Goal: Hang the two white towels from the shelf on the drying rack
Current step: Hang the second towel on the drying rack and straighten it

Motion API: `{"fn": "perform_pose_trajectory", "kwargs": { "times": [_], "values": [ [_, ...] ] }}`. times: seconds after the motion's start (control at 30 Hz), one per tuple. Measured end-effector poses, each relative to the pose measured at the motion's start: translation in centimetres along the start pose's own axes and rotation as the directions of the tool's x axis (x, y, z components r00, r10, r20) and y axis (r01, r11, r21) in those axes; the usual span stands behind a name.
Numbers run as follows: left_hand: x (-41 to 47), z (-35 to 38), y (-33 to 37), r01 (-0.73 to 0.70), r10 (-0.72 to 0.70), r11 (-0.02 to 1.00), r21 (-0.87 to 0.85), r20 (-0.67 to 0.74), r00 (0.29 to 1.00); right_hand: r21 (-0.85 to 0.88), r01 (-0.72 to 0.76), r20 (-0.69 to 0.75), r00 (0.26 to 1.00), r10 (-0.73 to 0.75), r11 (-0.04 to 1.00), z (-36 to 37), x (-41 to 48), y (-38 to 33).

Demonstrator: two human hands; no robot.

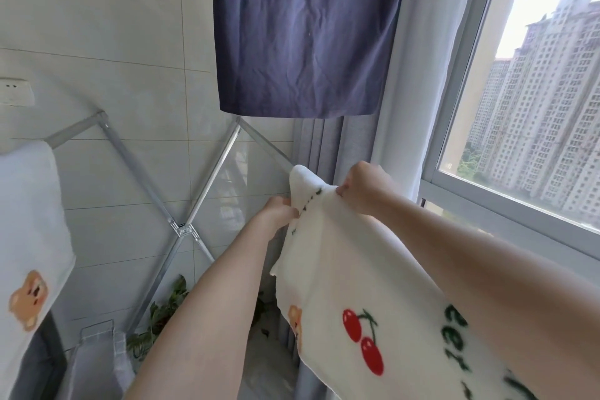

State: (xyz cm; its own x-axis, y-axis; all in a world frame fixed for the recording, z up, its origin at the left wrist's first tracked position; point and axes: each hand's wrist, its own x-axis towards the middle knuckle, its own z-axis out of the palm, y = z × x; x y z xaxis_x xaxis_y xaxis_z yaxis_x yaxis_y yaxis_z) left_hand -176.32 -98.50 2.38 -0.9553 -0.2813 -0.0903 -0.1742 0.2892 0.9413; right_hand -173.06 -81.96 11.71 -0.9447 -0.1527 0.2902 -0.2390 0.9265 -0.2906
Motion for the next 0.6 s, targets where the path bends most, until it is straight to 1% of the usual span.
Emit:
{"fn": "perform_pose_trajectory", "kwargs": {
  "times": [0.03, 0.07, 0.1, 0.13, 0.17, 0.2, 0.23, 0.27, 0.3, 0.37, 0.43, 0.47, 0.53, 0.6],
  "values": [
    [-0.1, 0.0, 0.1, 0.0, 0.0, 1.0, 0.007, -0.003, 1.0, 0.023, -0.011, -0.029, 1.0, 0.012, 1.0, -0.1, 0.1, -0.2],
    [-0.1, -0.1, 0.3, 0.0, 0.0, 1.0, 0.001, -0.036, 0.999, 0.058, -0.028, -0.06, 0.998, 0.031, 0.998, -0.3, 0.1, -0.4],
    [0.2, -0.2, 0.6, -0.006, 0.001, 0.999, -0.049, -0.1, 0.995, 0.095, -0.042, -0.091, 0.995, 0.05, 0.995, -0.5, 0.1, -0.7],
    [0.7, -0.4, 0.8, -0.016, -0.01, 0.989, -0.146, -0.178, 0.984, 0.133, -0.048, -0.113, 0.992, 0.064, 0.99, -0.7, 0.2, -0.9],
    [1.0, -0.7, 1.4, -0.032, -0.032, 0.962, -0.273, -0.226, 0.974, 0.176, -0.047, -0.124, 0.99, 0.069, 0.983, -1.0, 0.3, -1.2],
    [1.3, -1.1, 2.0, -0.057, -0.044, 0.916, -0.396, -0.241, 0.97, 0.223, -0.039, -0.123, 0.99, 0.068, 0.974, -1.3, 0.5, -1.5],
    [1.8, -1.4, 2.7, -0.077, -0.039, 0.878, -0.473, -0.231, 0.972, 0.268, -0.029, -0.108, 0.992, 0.06, 0.963, -1.6, 0.7, -1.7],
    [1.9, -1.5, 3.3, -0.085, -0.02, 0.859, -0.505, -0.199, 0.98, 0.295, -0.016, -0.081, 0.996, 0.042, 0.955, -1.8, 0.9, -1.8],
    [1.9, -1.7, 4.0, -0.089, 0.008, 0.859, -0.504, -0.16, 0.987, 0.295, 0.001, -0.042, 0.999, 0.012, 0.956, -2.0, 1.1, -2.1],
    [1.5, -1.4, 4.8, -0.083, 0.046, 0.872, -0.482, -0.089, 0.995, 0.242, 0.02, 0.063, 0.997, -0.036, 0.97, -2.0, 1.0, -2.4],
    [0.9, -0.7, 4.9, -0.088, 0.061, 0.902, -0.424, -0.077, 0.995, 0.14, 0.027, 0.152, 0.987, -0.048, 0.99, -1.8, 0.9, -2.5],
    [0.6, -0.3, 5.0, -0.094, 0.061, 0.926, -0.366, -0.1, 0.993, 0.077, 0.029, 0.192, 0.98, -0.044, 0.997, -1.8, 0.7, -2.5],
    [0.0, 0.8, 5.0, -0.105, 0.062, 0.969, -0.226, -0.191, 0.98, -0.013, 0.002, 0.298, 0.955, 0.002, 1.0, -2.1, 0.3, -2.3],
    [-0.7, 1.7, 5.3, -0.086, 0.061, 0.994, -0.064, -0.32, 0.946, -0.054, -0.06, 0.449, 0.89, 0.078, 0.997, -3.1, -0.4, -1.7]
  ]
}}
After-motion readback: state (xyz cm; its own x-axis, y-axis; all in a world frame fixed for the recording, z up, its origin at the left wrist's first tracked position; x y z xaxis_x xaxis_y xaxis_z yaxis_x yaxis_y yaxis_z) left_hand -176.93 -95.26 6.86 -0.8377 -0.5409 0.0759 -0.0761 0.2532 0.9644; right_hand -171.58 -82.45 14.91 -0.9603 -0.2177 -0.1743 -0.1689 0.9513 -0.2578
